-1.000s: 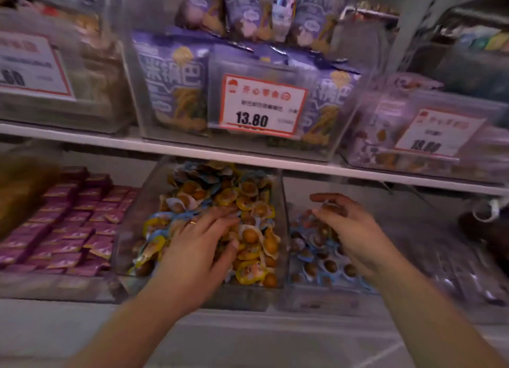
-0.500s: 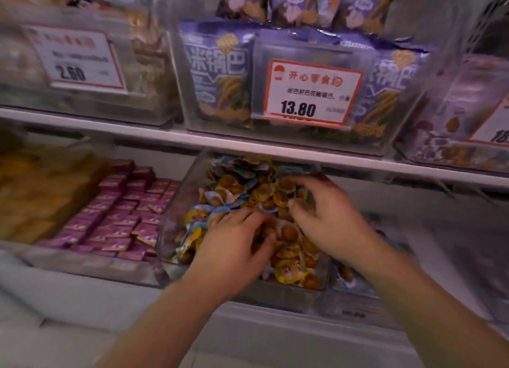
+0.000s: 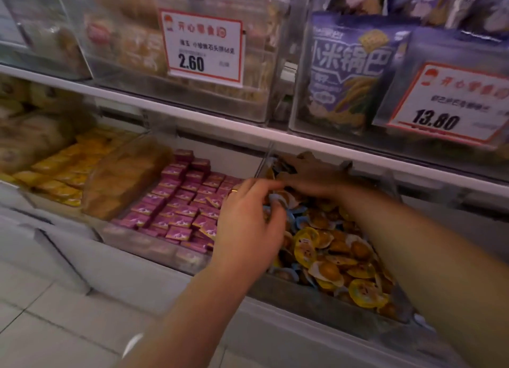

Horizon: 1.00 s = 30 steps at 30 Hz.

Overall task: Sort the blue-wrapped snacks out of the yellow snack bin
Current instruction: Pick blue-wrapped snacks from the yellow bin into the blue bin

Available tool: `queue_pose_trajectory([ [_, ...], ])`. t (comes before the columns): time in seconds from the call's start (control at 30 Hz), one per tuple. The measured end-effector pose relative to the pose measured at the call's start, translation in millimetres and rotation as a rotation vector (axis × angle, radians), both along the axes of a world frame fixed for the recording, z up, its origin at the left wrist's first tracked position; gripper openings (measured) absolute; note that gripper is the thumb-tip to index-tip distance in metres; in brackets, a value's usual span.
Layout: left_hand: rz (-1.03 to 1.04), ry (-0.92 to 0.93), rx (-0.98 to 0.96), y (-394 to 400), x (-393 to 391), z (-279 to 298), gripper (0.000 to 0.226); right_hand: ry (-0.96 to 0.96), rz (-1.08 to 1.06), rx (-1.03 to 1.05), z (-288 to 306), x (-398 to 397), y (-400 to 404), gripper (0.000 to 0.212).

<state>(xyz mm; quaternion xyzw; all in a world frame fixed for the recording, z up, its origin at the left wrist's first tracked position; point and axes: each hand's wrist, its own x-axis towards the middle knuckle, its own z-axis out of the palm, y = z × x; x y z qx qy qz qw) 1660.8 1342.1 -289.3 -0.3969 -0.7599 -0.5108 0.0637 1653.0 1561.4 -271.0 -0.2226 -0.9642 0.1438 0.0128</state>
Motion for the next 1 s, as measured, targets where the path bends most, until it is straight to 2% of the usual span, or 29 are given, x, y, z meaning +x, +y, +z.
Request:
queue_pose_trajectory([
  [0.07, 0.007, 0.006, 0.014, -4, -2, 2, 0.028, 0.054, 0.008, -0.075, -1, -13, -2, 0.059],
  [0.17, -0.015, -0.003, 0.019, -14, -5, 2, 0.030, -0.021, -0.025, 0.092, -12, -18, -8, 0.062],
  [0.23, -0.010, -0.010, 0.005, -18, -8, 1, 0.031, 0.004, -0.025, 0.122, -14, -13, -7, 0.049],
  [0.33, 0.004, 0.007, 0.021, -18, -10, 0, 0.030, 0.084, 0.074, 0.013, 2, 8, -8, 0.021],
  [0.43, -0.035, 0.059, 0.043, -14, -4, 1, 0.029, 0.103, 0.241, -0.053, 13, 44, -9, 0.011],
  [0.53, -0.085, 0.115, 0.012, -10, 5, 0, 0.027, 0.070, 0.275, -0.169, 15, 89, -11, 0.026],
  [0.67, -0.133, 0.176, -0.095, -3, 12, -6, 0.034, 0.100, 0.138, -0.517, 14, 125, -23, 0.049],
  [0.8, -0.254, 0.191, -0.297, 8, 28, -17, 0.050, 0.241, 0.038, -0.552, 16, 138, -36, 0.056],
  [0.87, -0.242, 0.234, -0.387, 15, 29, -25, 0.054, 0.288, -0.006, -0.454, 16, 148, -39, 0.054],
  [0.93, -0.176, 0.252, -0.418, 22, 24, -26, 0.054, 0.309, -0.052, -0.206, 13, 162, -38, 0.049],
  [1.0, -0.135, 0.215, -0.406, 28, 15, -24, 0.053, 0.216, -0.061, 0.057, 7, 170, -41, 0.050],
])
